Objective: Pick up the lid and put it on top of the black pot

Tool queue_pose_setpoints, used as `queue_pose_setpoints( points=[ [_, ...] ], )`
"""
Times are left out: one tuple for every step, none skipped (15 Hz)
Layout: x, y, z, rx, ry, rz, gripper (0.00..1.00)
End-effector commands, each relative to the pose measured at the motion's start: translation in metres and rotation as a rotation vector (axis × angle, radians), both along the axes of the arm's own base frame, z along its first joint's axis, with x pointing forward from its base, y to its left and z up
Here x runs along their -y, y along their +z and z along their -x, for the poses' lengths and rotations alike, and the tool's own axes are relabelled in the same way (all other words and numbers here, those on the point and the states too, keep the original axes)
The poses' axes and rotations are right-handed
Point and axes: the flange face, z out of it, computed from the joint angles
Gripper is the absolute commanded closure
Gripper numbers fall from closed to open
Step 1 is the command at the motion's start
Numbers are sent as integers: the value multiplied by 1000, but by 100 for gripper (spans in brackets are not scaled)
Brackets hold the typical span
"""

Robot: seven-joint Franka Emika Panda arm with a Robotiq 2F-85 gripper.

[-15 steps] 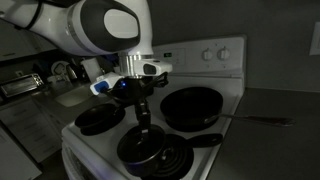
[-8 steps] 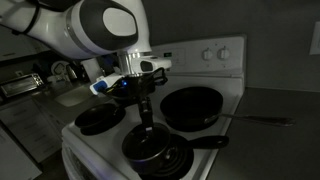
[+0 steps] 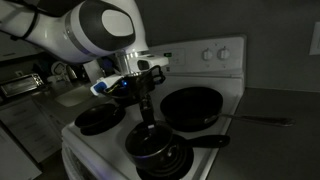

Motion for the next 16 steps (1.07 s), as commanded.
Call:
queue_pose_setpoints(
  points=[
    [-10,-8,-6,-6,27,24,21],
    [-13,-4,-6,-13,35,32,15],
    [-15,-2,-6,-15,45,38,7],
    [-17,2,-5,-23,54,46,2],
    [-19,5,-5,-28,62,50,0],
    [-20,9,-3,-34,74,57,0],
    [-22,13,-3,-37,83,64,0],
    [-23,19,-2,-39,91,70,0],
    [-25,25,-2,-34,102,78,0],
    [-27,35,-2,-17,118,85,0],
    [-28,43,-2,-9,129,97,0],
    [-30,51,-2,3,138,107,0],
    [-32,60,-3,18,153,118,0],
    [-34,69,-3,36,170,129,0],
    [-36,75,-4,53,187,135,0],
    [-36,81,-4,72,203,138,0]
  ],
)
